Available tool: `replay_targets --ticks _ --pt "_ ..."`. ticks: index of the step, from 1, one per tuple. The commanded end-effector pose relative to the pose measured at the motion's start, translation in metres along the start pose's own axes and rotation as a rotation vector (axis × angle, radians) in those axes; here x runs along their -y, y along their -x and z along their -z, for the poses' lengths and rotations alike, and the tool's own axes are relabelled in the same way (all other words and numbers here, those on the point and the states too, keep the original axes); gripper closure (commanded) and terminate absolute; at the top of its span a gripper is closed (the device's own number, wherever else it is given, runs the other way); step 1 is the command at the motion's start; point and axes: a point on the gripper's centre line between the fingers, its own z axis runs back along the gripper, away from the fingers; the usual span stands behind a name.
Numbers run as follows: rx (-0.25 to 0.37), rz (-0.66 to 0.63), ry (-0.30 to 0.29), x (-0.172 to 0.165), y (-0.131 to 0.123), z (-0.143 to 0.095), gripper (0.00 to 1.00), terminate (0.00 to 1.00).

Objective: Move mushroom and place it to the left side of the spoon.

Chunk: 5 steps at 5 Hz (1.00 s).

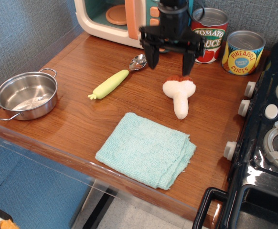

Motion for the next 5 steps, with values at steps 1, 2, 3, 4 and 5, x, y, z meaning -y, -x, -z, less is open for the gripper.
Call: replay_targets --ticks 1,2,3,4,5 --pt "0.015 -0.041 0.030 0.006 -0.006 -0.001 0.00 0.00" --pt "-0.003 -0.047 0.054 0.011 -0.001 0.005 0.00 0.00" --pt "-0.014 -0.048 0.044 0.010 0.004 0.016 0.00 0.00" --pt "-0.023 -0.050 0.034 0.008 0.006 0.024 0.00 0.00" --pt "-0.027 -0.051 0.028 0.004 0.009 0.028 1.00 0.00"
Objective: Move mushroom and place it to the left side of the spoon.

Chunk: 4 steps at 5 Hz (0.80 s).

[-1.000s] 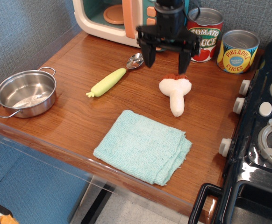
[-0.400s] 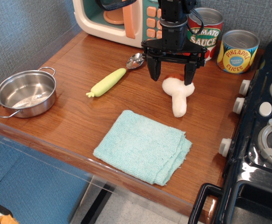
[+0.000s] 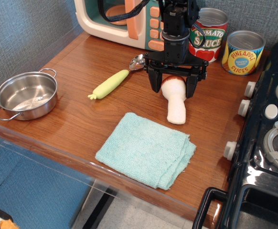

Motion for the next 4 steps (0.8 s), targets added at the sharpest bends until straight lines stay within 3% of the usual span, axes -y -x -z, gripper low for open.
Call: replay_targets --ticks 1,2,3,4 --pt "0.049 0.007 0.014 -0.004 -0.004 -0.021 1.00 0.00" --pt "0.096 0.003 0.019 -0.020 -0.007 -0.049 1.00 0.00" --pt "0.156 -0.059 -0.002 -0.059 -0.014 -0.074 1.00 0.00" --pt "0.166 -0.123 -0.024 -0.108 -0.025 -0.077 1.00 0.00"
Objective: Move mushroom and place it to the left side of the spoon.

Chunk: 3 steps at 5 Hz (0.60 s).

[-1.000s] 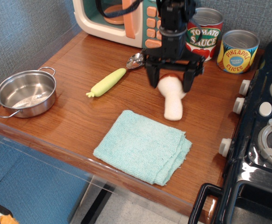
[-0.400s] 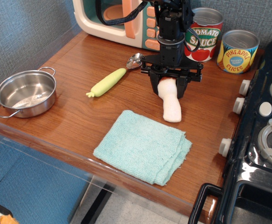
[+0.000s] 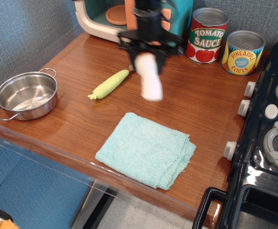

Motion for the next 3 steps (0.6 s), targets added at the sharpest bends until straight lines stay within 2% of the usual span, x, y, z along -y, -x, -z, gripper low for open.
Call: replay_targets --ticks 1,3 --pt "0.042 -0.097 -0.048 -0.091 -0.036 -0.012 1.00 0.00" --pt "-0.025 -0.127 -0.061 -0.131 -0.057 0.011 1.00 0.00"
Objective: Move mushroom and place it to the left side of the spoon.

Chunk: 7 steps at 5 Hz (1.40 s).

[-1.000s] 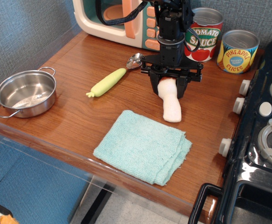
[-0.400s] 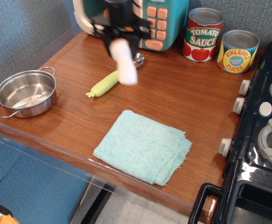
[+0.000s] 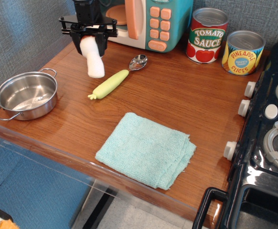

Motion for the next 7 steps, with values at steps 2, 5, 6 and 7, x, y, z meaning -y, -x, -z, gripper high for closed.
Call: replay_targets --ticks 2,5,6,7 --pt "0.031 0.022 -0.021 -0.018 -0.020 -0.018 0.00 0.00" --pt "0.178 0.093 -0.033 -0.002 -0.008 -0.087 0.00 0.00" --pt "0.178 0.114 -0.022 0.005 -0.002 -0.095 0.00 0.00" --pt "0.178 0.114 -0.022 0.005 -0.002 -0.095 0.00 0.00"
